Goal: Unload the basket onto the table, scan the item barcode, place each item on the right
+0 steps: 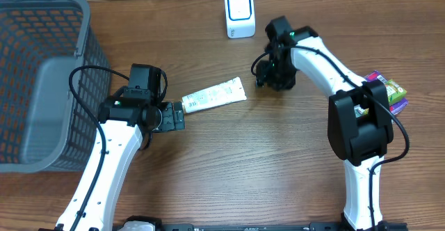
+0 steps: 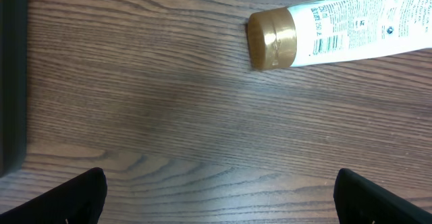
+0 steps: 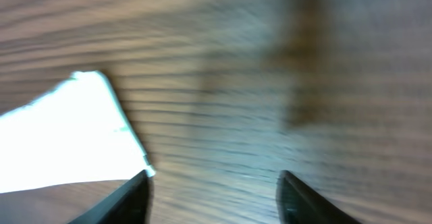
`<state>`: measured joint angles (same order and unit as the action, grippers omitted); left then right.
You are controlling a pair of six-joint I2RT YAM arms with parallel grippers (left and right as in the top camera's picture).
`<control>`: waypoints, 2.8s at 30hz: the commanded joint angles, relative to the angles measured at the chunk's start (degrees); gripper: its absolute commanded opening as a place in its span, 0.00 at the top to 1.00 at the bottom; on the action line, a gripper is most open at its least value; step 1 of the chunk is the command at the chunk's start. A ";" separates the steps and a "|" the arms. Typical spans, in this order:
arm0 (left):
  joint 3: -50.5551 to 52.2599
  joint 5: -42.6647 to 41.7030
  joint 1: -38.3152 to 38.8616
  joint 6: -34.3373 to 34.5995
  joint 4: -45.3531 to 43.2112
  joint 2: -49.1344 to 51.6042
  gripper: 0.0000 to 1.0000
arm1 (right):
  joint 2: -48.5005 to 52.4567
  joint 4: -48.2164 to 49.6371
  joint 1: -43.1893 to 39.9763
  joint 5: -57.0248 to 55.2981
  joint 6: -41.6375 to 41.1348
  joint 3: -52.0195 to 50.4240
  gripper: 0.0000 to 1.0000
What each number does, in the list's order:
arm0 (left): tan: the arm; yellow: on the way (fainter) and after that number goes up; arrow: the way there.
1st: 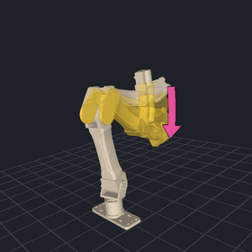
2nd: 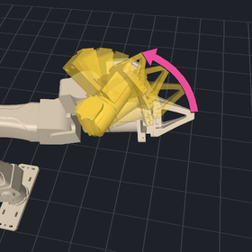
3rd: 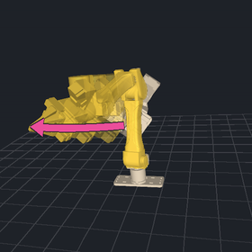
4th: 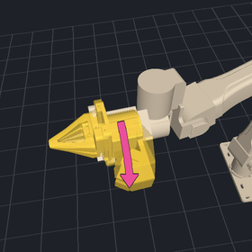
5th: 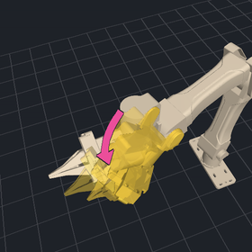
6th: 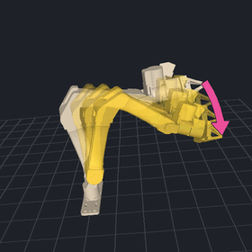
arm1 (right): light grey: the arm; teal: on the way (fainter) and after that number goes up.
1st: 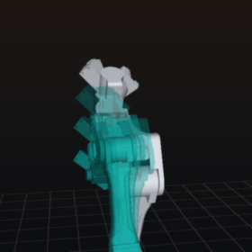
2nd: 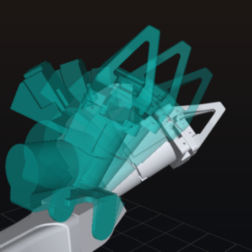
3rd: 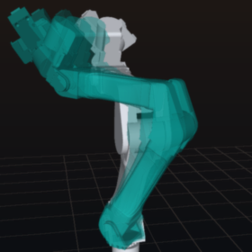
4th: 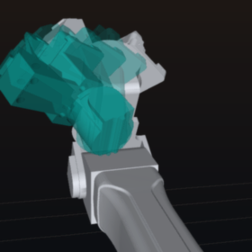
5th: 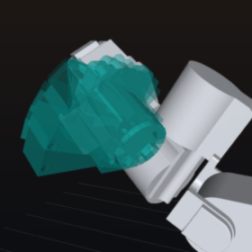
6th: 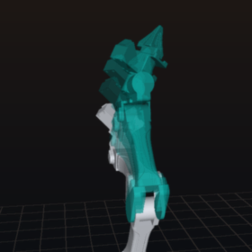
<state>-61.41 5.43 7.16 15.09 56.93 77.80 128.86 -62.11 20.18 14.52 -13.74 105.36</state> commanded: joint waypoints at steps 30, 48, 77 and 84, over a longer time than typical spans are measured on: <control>0.20 0.52 0.37 0.79 -0.22 0.20 0.00 | -0.68 26.53 12.33 11.08 58.14 -9.38 0.05; 0.20 0.52 0.37 0.79 -0.22 0.20 0.00 | 2.58 29.70 8.02 -0.31 39.41 -9.11 0.23; 0.20 0.52 0.37 0.79 -0.22 0.20 0.01 | -2.47 5.97 3.69 11.87 15.72 -9.97 0.16; 0.20 0.52 0.37 0.79 -0.22 0.20 0.00 | -1.53 12.37 3.85 22.88 16.76 -16.17 0.16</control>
<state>-61.41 5.43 7.16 15.09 56.95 77.82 126.69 -51.09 23.70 31.94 1.32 92.58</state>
